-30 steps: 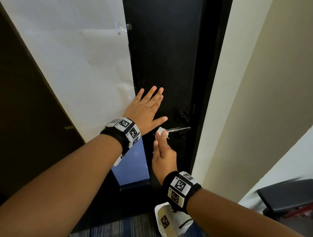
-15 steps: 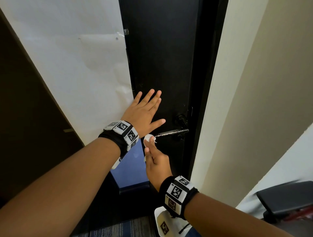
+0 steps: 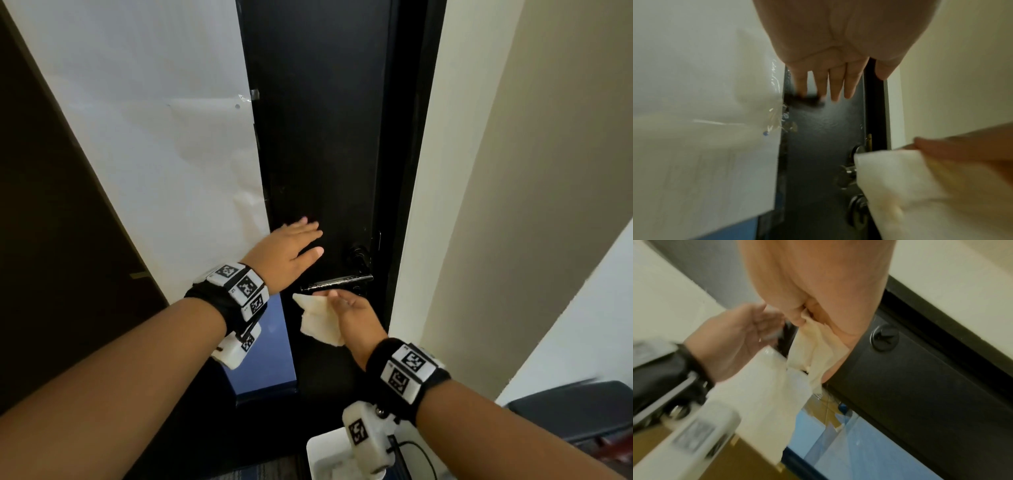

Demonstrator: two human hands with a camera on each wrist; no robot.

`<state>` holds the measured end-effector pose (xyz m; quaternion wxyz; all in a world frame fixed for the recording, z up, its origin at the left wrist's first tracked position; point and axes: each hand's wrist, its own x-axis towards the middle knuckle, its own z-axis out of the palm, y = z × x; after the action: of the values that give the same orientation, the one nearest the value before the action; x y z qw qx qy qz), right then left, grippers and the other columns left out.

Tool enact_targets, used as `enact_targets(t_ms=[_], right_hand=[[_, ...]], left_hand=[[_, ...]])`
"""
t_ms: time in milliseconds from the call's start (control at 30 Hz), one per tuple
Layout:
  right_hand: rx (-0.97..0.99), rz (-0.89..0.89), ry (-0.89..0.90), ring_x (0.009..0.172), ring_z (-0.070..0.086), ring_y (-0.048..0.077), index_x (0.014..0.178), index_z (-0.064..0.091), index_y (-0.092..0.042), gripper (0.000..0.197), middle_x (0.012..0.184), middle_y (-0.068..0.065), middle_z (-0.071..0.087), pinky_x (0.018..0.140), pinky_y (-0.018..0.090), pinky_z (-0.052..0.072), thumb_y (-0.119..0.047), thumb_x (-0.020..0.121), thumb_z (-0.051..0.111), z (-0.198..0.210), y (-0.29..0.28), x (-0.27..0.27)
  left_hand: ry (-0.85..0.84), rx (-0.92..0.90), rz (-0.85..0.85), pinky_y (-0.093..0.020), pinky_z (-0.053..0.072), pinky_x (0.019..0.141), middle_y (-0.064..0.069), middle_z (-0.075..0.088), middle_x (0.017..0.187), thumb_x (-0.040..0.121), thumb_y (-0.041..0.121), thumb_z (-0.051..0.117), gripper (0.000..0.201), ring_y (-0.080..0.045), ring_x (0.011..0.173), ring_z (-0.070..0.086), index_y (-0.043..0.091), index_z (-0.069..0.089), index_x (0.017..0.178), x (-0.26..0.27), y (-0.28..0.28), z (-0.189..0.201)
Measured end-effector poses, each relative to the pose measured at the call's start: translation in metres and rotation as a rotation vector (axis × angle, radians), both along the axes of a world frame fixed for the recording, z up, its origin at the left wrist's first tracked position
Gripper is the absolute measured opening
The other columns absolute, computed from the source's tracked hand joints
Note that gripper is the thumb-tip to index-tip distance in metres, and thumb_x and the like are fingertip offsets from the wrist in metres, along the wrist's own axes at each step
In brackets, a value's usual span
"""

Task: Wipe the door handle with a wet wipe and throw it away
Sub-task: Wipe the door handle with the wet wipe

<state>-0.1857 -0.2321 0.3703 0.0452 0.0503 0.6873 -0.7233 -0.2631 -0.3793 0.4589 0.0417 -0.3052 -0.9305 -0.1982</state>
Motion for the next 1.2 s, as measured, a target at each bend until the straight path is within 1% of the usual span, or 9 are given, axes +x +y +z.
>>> enact_targets(t_ms=[100, 267, 400, 467, 567, 700, 867, 1100, 1200], right_hand=[[-0.129, -0.045, -0.039, 0.098, 0.067, 0.032, 0.102, 0.072, -0.016, 0.034, 0.110, 0.018, 0.070, 0.087, 0.047, 0.055, -0.029, 0.101, 0.040, 0.013, 0.019, -0.005], [-0.388, -0.084, -0.077, 0.109, 0.061, 0.039, 0.116, 0.065, -0.002, 0.033, 0.118, 0.024, 0.064, 0.098, 0.049, 0.048, -0.024, 0.094, 0.054, 0.036, 0.032, -0.013], [-0.401, -0.023, -0.018, 0.107, 0.063, 0.038, 0.110, 0.067, -0.005, 0.025, 0.116, 0.023, 0.066, 0.089, 0.046, 0.054, -0.006, 0.086, 0.061, 0.045, 0.038, -0.013], [-0.412, -0.019, -0.002, 0.110, 0.062, 0.038, 0.113, 0.066, -0.005, 0.027, 0.118, 0.023, 0.065, 0.085, 0.044, 0.054, -0.006, 0.086, 0.061, 0.046, 0.039, -0.014], [-0.463, -0.009, 0.001, 0.108, 0.062, 0.035, 0.116, 0.063, -0.008, 0.028, 0.119, 0.020, 0.064, 0.080, 0.042, 0.055, -0.010, 0.089, 0.060, 0.048, 0.039, -0.014], [-0.568, 0.027, -0.003, 0.113, 0.059, 0.039, 0.125, 0.057, -0.005, 0.036, 0.124, 0.023, 0.061, 0.082, 0.044, 0.055, -0.011, 0.090, 0.059, 0.046, 0.038, -0.013], [-0.578, 0.039, 0.008, 0.113, 0.060, 0.039, 0.123, 0.058, -0.004, 0.040, 0.123, 0.023, 0.063, 0.086, 0.047, 0.054, -0.012, 0.085, 0.065, 0.046, 0.039, -0.013], [-0.286, -0.005, 0.059, 0.103, 0.068, 0.033, 0.106, 0.067, 0.001, 0.025, 0.109, 0.019, 0.071, 0.086, 0.043, 0.056, -0.005, 0.082, 0.068, 0.050, 0.046, -0.015], [-0.213, 0.040, 0.090, 0.093, 0.071, 0.027, 0.104, 0.069, -0.004, 0.019, 0.102, 0.014, 0.073, 0.076, 0.040, 0.058, -0.001, 0.086, 0.063, 0.055, 0.047, -0.013]], left_hand=[[-0.235, 0.330, 0.099, -0.026, 0.038, 0.106, 0.001, 0.060, 0.132, 0.095, 0.032, 0.050, 0.040, -0.009, 0.123, 0.052, 0.020, 0.053, 0.133, 0.014, 0.001, -0.004], [-0.411, 0.479, 0.197, -0.035, 0.048, 0.099, -0.002, 0.070, 0.108, 0.090, 0.015, 0.055, 0.041, -0.013, 0.104, 0.063, 0.015, 0.053, 0.131, 0.022, 0.003, -0.014], [-0.630, 0.653, 0.237, -0.032, 0.055, 0.084, -0.014, 0.068, 0.105, 0.091, 0.003, 0.050, 0.037, -0.021, 0.090, 0.068, 0.008, 0.054, 0.127, 0.033, 0.007, -0.017], [-0.715, 0.752, 0.254, -0.037, 0.056, 0.085, -0.018, 0.069, 0.099, 0.091, 0.001, 0.046, 0.030, -0.027, 0.088, 0.069, 0.003, 0.059, 0.118, 0.038, 0.007, -0.016], [-0.807, 0.844, 0.250, -0.043, 0.056, 0.087, -0.024, 0.069, 0.099, 0.091, 0.007, 0.050, 0.022, -0.034, 0.093, 0.069, 0.000, 0.064, 0.108, 0.045, 0.008, -0.020], [-0.885, 0.923, 0.237, -0.042, 0.056, 0.087, -0.021, 0.067, 0.096, 0.091, 0.017, 0.057, 0.025, -0.032, 0.091, 0.069, -0.001, 0.063, 0.107, 0.051, 0.012, -0.023], [-0.830, 0.985, 0.230, -0.038, 0.058, 0.082, -0.018, 0.069, 0.096, 0.091, 0.013, 0.059, 0.013, -0.028, 0.089, 0.069, 0.003, 0.064, 0.096, 0.052, 0.014, -0.021], [-0.608, 0.986, 0.298, -0.036, 0.061, 0.071, -0.021, 0.069, 0.097, 0.089, 0.003, 0.059, 0.016, -0.028, 0.087, 0.069, -0.006, 0.059, 0.102, 0.049, 0.015, -0.009], [-0.553, 0.961, 0.296, -0.035, 0.061, 0.065, -0.017, 0.070, 0.092, 0.088, 0.003, 0.060, 0.011, -0.023, 0.081, 0.069, 0.001, 0.062, 0.099, 0.047, 0.014, -0.009]])
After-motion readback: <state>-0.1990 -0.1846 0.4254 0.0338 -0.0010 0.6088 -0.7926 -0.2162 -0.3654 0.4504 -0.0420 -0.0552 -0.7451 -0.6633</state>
